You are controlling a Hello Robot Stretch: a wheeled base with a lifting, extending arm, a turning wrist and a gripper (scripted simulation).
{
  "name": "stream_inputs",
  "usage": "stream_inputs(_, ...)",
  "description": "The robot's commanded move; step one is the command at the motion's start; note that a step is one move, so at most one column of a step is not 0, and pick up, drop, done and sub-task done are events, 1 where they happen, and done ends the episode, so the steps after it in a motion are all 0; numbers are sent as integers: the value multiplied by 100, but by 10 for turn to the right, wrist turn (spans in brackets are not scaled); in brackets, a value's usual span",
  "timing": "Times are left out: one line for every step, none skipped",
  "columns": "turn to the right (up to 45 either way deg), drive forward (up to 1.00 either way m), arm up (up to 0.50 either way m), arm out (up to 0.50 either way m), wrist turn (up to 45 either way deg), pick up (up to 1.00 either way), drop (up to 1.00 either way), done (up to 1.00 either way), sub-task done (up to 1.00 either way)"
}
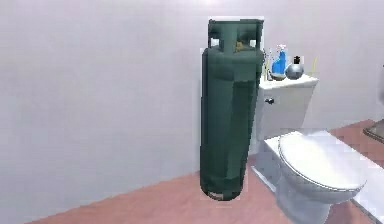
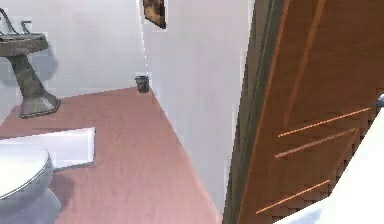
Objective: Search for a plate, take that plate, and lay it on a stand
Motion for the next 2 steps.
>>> stream_inputs(-420, 0, 0, 0, 0, 0, 0, 0, 0)
stream_inputs(0, 80, 0, 0, 0, 0, 0, 0, 0)
